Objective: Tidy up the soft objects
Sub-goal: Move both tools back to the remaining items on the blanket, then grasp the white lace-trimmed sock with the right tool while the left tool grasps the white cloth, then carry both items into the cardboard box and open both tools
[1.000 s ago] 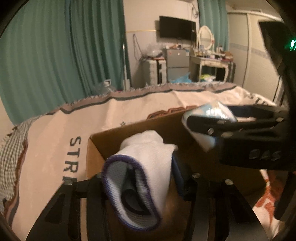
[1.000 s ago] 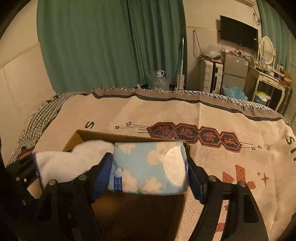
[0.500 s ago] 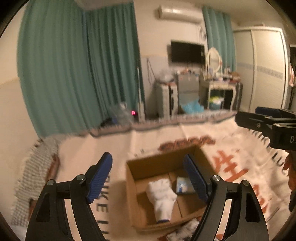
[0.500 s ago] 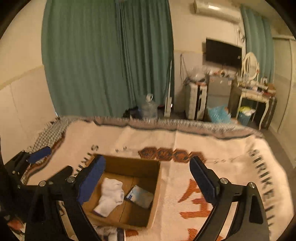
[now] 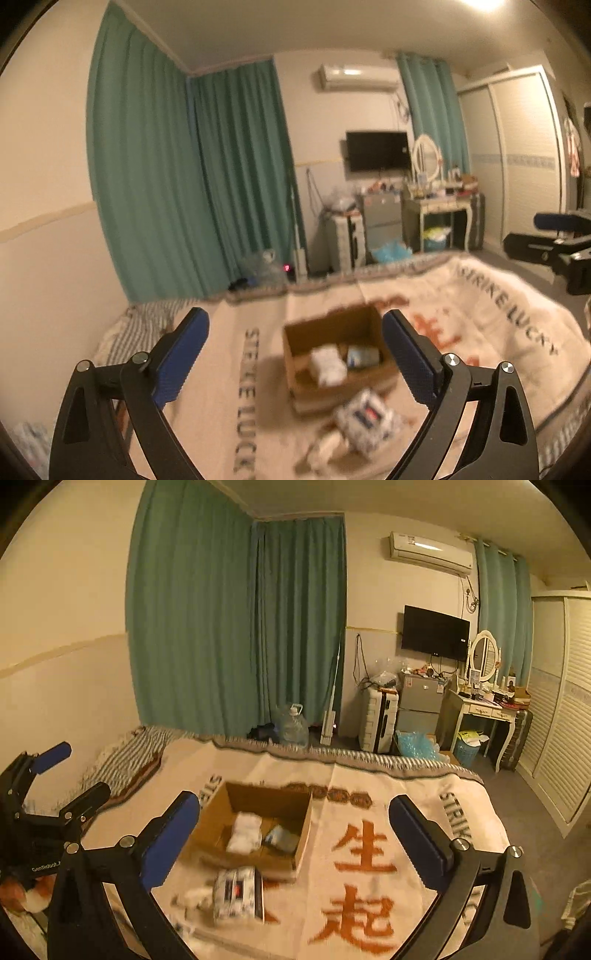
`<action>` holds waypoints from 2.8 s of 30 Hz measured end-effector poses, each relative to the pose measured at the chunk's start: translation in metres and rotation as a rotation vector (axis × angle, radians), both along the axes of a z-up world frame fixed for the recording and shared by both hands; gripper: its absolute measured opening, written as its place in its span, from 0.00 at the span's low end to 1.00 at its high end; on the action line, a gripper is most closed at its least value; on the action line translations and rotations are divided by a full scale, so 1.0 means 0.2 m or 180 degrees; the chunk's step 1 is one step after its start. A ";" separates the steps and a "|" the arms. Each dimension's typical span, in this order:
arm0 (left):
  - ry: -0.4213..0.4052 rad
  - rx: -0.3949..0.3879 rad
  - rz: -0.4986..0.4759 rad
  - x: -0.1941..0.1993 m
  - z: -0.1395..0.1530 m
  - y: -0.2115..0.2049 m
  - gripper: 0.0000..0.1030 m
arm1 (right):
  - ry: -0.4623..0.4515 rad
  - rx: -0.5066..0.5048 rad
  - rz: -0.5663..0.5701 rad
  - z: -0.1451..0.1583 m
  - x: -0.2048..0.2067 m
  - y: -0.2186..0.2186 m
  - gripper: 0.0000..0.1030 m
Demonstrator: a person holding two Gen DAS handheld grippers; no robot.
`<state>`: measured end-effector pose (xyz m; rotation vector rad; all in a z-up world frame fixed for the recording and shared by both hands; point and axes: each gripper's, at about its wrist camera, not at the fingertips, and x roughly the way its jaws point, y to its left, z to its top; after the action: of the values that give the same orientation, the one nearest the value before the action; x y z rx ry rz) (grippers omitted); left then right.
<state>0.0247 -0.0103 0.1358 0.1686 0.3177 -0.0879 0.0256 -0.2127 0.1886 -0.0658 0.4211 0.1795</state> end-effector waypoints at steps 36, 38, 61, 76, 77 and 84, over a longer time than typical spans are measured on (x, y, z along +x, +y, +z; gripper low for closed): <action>0.1596 -0.0250 -0.0114 -0.08 -1.23 -0.07 0.84 | 0.1372 0.0061 0.0272 -1.49 -0.21 0.18 0.51; 0.1692 -0.0308 -0.0161 -0.06 -1.26 -0.09 0.83 | 0.1293 0.0063 0.0214 -1.46 -0.20 0.15 0.51; 0.1695 -0.0442 -0.0456 -0.06 -1.19 -0.11 0.38 | 0.1250 0.0178 0.0211 -1.44 -0.19 0.09 0.51; 0.1061 -0.0250 -0.0463 0.00 -0.75 -0.12 0.38 | 0.0564 0.0106 0.0347 -0.99 -0.14 0.15 0.51; 0.1033 -0.0239 -0.0452 0.02 -0.73 -0.12 0.38 | 0.0537 0.0092 0.0354 -0.97 -0.11 0.15 0.51; 0.0915 -0.0102 -0.0378 0.30 -0.63 -0.12 0.38 | 0.0376 0.0192 0.0435 -0.77 0.20 0.13 0.51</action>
<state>0.0856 -0.0343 0.0099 0.1430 0.5926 -0.2358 0.0663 -0.1872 0.0337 -0.0247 0.5291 0.3317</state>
